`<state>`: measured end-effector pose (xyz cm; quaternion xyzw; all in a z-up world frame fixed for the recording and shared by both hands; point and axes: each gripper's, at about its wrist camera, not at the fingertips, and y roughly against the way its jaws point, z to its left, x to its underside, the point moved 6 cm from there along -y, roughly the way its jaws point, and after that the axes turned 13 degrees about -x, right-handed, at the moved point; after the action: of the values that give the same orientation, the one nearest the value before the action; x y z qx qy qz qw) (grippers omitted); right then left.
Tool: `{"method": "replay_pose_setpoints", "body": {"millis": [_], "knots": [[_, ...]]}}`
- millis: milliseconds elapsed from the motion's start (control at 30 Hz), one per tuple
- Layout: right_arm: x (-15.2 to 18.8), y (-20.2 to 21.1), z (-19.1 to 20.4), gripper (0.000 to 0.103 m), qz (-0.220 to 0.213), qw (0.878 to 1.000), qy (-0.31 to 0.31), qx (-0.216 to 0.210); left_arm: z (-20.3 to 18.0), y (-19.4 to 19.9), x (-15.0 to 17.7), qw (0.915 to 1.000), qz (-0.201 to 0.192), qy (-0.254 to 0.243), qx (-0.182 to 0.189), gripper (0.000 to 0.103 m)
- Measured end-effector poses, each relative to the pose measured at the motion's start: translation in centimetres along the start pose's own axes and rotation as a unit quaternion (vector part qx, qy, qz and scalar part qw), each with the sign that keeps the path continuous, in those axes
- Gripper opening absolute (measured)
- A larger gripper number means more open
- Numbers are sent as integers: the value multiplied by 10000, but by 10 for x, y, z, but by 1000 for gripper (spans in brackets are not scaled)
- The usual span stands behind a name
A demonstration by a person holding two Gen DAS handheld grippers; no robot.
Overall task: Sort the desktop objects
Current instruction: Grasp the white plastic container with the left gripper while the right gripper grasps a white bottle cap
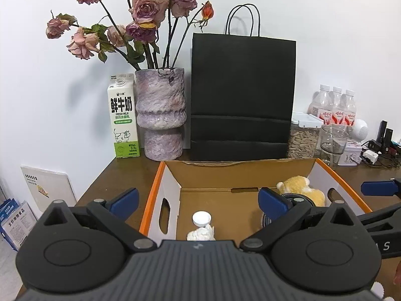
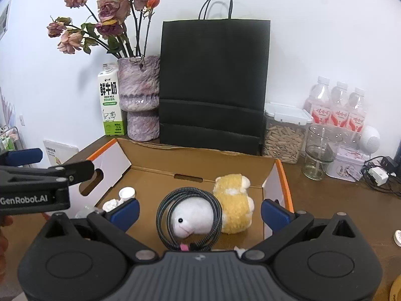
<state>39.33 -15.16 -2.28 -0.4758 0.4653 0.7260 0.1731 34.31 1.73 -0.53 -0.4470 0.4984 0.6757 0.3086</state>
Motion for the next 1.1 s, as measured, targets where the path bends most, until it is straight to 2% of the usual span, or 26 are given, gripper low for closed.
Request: {"method": "replay_pose_setpoints", "body": {"millis": [233, 400, 867, 1100], "knots": [[5, 29, 3, 103, -147, 9999, -62, 16, 6, 24, 2, 9999, 0, 111, 14, 103], [14, 50, 10, 103, -208, 9998, -14, 5, 11, 43, 18, 9999, 32, 97, 92, 103], [102, 90, 14, 103, -33, 9999, -108, 81, 26, 80, 97, 9984, 437, -100, 331, 103], [137, 105, 15, 103, 50, 9996, -23, 292, 26, 95, 119, 9979, 387, -209, 476, 103]]}}
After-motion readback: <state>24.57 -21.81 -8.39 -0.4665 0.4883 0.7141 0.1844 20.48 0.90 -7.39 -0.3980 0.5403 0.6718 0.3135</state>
